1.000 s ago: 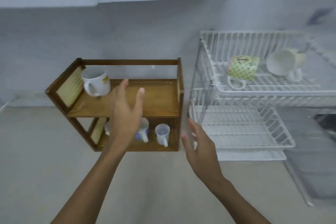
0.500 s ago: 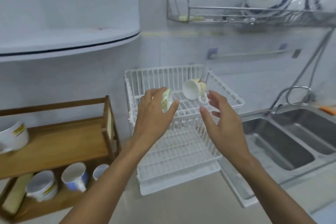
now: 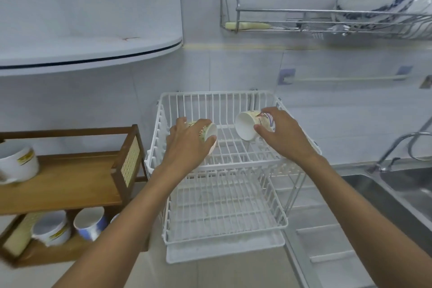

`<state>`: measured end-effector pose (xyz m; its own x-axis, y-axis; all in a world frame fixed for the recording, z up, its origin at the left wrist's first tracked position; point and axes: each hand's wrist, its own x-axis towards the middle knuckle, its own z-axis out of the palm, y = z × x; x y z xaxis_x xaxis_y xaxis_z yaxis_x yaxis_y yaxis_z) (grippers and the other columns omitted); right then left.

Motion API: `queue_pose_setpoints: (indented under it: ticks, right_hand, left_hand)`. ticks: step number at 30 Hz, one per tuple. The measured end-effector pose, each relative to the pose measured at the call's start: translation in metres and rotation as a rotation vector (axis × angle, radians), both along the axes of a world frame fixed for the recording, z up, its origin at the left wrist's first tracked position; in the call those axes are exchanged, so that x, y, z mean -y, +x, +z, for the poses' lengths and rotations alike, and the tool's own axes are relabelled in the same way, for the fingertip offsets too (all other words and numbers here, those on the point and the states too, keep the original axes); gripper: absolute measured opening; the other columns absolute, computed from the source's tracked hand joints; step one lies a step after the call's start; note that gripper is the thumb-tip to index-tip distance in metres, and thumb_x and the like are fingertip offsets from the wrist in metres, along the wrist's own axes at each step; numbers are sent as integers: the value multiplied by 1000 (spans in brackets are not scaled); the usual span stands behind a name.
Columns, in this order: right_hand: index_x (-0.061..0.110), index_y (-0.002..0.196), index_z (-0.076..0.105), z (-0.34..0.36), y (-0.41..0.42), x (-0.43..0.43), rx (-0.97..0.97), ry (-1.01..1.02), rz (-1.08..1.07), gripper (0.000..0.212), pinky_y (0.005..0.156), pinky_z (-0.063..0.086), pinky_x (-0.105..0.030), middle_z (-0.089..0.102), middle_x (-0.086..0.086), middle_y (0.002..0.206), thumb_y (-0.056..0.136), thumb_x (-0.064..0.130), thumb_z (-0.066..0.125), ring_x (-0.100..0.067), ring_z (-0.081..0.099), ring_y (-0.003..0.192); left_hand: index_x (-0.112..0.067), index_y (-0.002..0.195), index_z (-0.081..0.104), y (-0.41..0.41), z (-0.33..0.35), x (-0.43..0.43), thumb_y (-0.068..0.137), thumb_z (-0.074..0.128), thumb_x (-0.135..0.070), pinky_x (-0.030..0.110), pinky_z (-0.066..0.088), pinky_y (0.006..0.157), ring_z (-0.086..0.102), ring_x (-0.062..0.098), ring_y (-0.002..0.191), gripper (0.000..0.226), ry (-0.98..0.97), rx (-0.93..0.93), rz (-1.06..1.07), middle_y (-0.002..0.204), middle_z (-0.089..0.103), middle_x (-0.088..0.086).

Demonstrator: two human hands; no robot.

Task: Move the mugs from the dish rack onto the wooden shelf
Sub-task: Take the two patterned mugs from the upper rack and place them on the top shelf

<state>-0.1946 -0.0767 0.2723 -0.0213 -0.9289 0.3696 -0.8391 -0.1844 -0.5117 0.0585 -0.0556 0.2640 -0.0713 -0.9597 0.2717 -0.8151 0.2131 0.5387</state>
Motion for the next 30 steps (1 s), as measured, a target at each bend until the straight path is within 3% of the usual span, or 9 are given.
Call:
queue_pose_setpoints:
  ticks: [3,8,14,16,18,20,23,27,30]
  right_hand:
    - [23,141,50,4,-8,27,-107,154,48,65,103,47,-46,58,-9,138,85,49,71,-30,56,123]
    - [35,143,43,0,-15,55,-71,232,135,74,81,42,-32,64,-4,134,80,53,75,-23,59,104]
    - [34,149,40,-6,-9,75,-91,216,156,76,93,46,-39,63,-13,137,83,50,74,-36,59,121]
    - [34,148,41,-6,-7,76,-76,214,149,74,98,47,-43,62,-16,136,83,48,74,-36,58,122]
    - [36,146,44,-6,-7,73,-38,209,125,72,98,47,-43,61,-13,138,82,48,74,-35,57,123]
    - [39,141,49,-4,-7,67,82,196,84,66,94,51,-39,62,-6,137,81,50,73,-30,59,120]
    - [39,131,57,3,-3,53,433,202,77,55,72,63,-32,60,-3,135,81,51,74,-24,66,108]
    - [33,117,68,25,31,28,835,178,192,38,75,65,-41,61,0,131,83,44,77,-21,71,106]
    - [31,110,72,45,79,6,975,208,327,34,78,63,-42,69,-4,124,80,45,77,-21,74,104]
  left_hand:
    - [-44,147,44,2,1,8,96,62,-46,45,41,105,49,36,131,54,81,2,-5,153,33,9]
    - [-52,150,34,5,1,26,89,71,-47,33,40,92,54,36,128,72,186,57,-67,161,19,6]
    - [-52,153,26,2,1,44,87,74,-44,50,40,112,41,41,139,82,236,104,-82,164,15,7]
    - [-51,153,27,3,1,47,86,75,-43,45,43,108,46,39,134,83,242,91,-82,161,23,9]
    - [-46,153,33,5,2,48,88,74,-41,31,45,90,53,29,120,78,202,16,-85,154,34,10]
    - [-40,149,43,10,5,45,92,70,-38,28,51,79,54,21,110,63,133,-135,-69,149,45,8]
    - [-37,137,57,24,13,35,97,63,-39,46,58,91,56,21,116,40,63,-341,-58,140,57,0]
    - [-43,124,63,59,35,14,98,57,-51,31,58,70,65,18,106,29,4,-543,-114,119,66,-6]
    - [-42,120,68,109,49,-3,94,57,-59,25,58,67,67,10,101,33,-27,-715,-101,118,68,-10]
